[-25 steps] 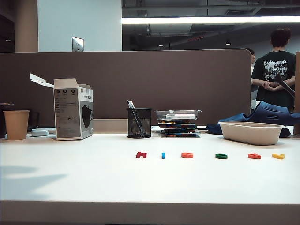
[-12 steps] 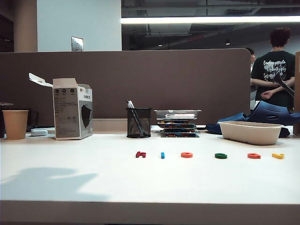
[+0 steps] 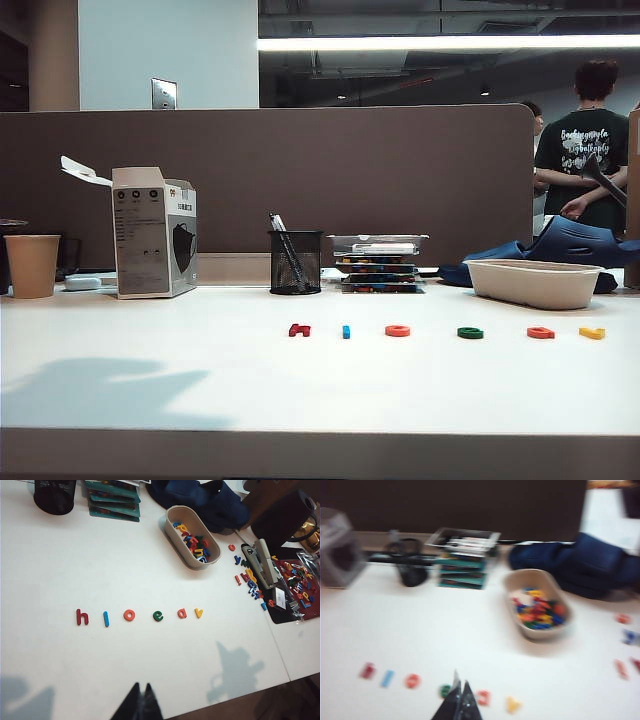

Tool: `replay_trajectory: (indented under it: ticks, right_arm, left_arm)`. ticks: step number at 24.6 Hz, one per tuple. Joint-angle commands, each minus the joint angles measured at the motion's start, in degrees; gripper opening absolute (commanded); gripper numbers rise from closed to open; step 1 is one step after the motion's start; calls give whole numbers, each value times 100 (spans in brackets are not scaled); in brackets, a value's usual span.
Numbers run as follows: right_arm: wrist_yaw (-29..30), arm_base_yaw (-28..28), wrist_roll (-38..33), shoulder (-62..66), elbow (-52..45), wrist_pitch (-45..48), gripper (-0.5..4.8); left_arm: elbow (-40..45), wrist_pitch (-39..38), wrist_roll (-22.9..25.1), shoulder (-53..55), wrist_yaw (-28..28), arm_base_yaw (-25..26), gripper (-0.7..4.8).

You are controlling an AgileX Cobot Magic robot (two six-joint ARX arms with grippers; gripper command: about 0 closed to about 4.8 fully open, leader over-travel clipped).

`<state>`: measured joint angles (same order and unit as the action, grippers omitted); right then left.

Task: Select the appropriate letters from the row of letter magnets placed on the table to arrange into the word "love".

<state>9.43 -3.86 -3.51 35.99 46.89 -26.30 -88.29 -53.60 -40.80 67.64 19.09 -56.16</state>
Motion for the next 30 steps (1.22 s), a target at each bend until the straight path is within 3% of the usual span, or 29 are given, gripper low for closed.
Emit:
replay_trajectory:
  ticks: [1, 6, 9, 11, 20, 30]
  right_arm:
    - [275, -107, -645, 1027, 802, -175, -5]
    - [186, -1054, -699, 2870, 1875, -505, 2]
    - [-197, -1825, -713, 4286, 2433, -509, 130]
    - [-352, -2168, -723, 5071, 2723, -516, 163]
    - [-979, -3027, -719, 7521, 4113, -1058, 163]
    - [-1099, -3073, -723, 8061, 4266, -1025, 162]
  left_arm:
    - [-15, 52, 7, -13, 22, -13, -5]
    - [-15, 52, 7, -13, 17, -13, -5]
    - [-15, 52, 7, -13, 20, -13, -5]
    - [-15, 52, 7, -13, 20, -13, -5]
    - [-13, 52, 7, -13, 24, -13, -5]
    - [-13, 48, 9, -13, 22, -13, -5]
